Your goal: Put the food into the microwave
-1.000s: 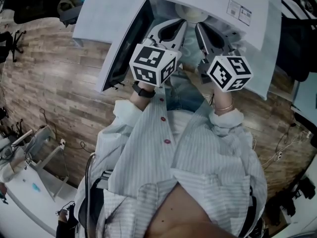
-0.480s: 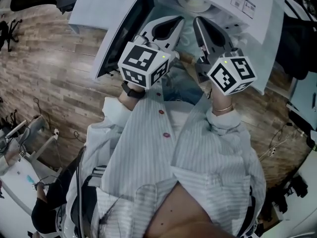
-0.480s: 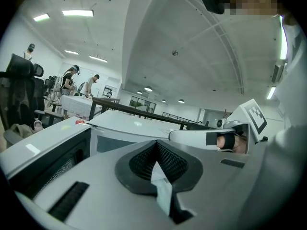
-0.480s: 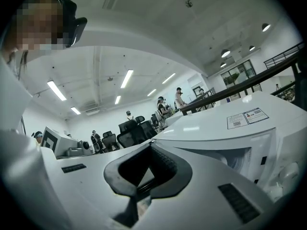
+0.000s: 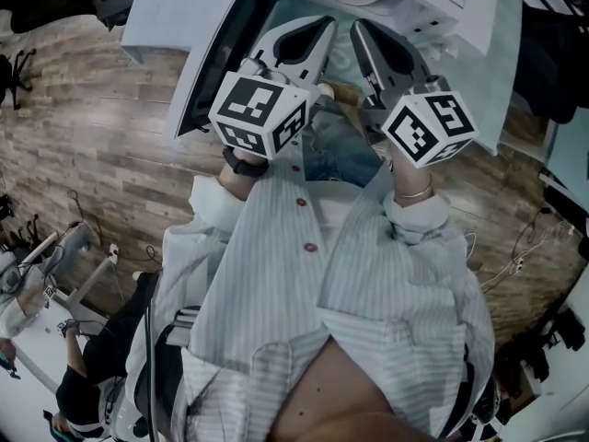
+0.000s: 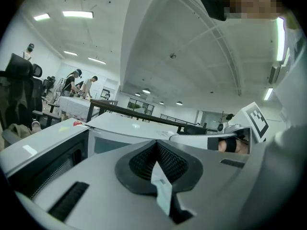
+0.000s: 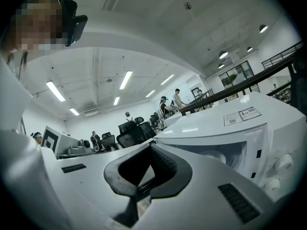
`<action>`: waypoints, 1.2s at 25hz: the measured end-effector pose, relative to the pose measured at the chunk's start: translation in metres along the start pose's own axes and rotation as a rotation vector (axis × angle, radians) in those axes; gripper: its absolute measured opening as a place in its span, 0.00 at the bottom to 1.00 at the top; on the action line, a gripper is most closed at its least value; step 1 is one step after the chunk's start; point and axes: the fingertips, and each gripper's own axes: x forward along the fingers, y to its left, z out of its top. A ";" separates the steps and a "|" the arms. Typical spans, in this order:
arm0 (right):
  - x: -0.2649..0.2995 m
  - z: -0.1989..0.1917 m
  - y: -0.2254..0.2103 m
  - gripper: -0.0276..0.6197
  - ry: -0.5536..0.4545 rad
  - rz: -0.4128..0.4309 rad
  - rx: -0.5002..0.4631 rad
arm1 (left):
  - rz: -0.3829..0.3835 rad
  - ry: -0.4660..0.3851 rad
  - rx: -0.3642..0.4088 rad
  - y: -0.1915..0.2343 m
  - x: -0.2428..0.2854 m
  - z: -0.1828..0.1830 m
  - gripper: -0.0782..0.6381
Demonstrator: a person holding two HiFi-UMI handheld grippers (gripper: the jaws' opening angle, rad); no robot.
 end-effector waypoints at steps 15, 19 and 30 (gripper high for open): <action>-0.006 -0.004 0.003 0.09 0.012 -0.011 -0.029 | -0.064 -0.008 -0.029 0.000 -0.001 0.001 0.12; -0.009 -0.006 0.000 0.09 0.016 -0.019 -0.021 | -0.063 0.003 -0.043 0.002 -0.007 -0.001 0.12; -0.010 -0.010 0.000 0.09 0.028 -0.014 -0.005 | -0.056 0.031 -0.027 0.008 -0.005 -0.007 0.12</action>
